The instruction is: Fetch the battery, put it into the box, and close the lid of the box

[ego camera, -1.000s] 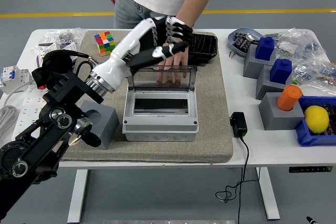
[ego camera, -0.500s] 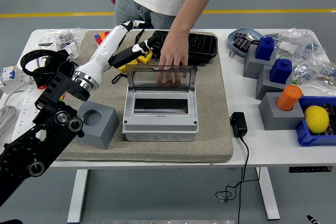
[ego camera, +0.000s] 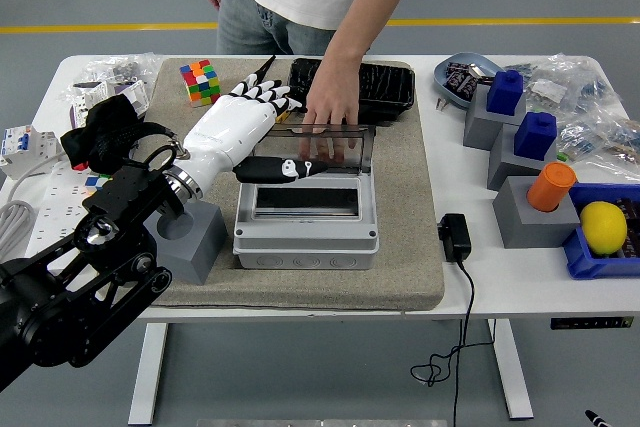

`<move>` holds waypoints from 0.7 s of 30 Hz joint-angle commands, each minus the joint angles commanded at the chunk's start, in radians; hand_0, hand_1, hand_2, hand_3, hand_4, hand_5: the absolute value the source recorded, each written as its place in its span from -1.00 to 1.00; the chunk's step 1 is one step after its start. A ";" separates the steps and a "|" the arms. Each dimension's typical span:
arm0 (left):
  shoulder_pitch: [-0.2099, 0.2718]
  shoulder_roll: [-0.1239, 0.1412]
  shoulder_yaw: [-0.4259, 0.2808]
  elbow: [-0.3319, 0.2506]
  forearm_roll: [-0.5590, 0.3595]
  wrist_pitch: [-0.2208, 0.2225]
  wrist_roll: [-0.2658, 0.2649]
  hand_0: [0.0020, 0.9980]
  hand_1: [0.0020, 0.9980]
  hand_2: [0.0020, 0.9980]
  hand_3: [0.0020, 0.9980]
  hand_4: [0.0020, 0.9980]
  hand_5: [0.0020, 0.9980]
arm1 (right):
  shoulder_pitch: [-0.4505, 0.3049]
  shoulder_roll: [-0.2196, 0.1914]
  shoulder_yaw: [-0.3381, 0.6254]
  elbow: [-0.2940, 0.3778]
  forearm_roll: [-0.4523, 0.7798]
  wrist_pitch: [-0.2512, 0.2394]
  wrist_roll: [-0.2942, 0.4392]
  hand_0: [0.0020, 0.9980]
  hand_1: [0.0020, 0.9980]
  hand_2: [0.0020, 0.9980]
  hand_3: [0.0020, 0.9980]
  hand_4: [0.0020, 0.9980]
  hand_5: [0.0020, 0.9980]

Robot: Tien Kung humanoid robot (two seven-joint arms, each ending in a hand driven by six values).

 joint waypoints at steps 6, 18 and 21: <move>-0.012 -0.003 -0.002 0.027 0.002 -0.006 -0.002 1.00 1.00 0.88 0.52 1.00 1.00 | 0.002 -0.002 0.001 0.000 0.000 0.000 0.001 0.61 0.57 0.52 0.56 1.00 1.00; 0.001 0.012 0.032 0.004 -0.011 -0.014 -0.003 1.00 1.00 0.81 0.46 1.00 1.00 | 0.005 -0.002 0.012 0.000 -0.004 -0.001 0.001 0.62 0.57 0.52 0.57 1.00 1.00; 0.006 0.020 0.046 -0.015 -0.016 -0.013 -0.003 1.00 1.00 0.81 0.46 1.00 1.00 | 0.006 -0.001 0.017 0.000 -0.007 0.000 0.001 0.62 0.57 0.52 0.57 1.00 1.00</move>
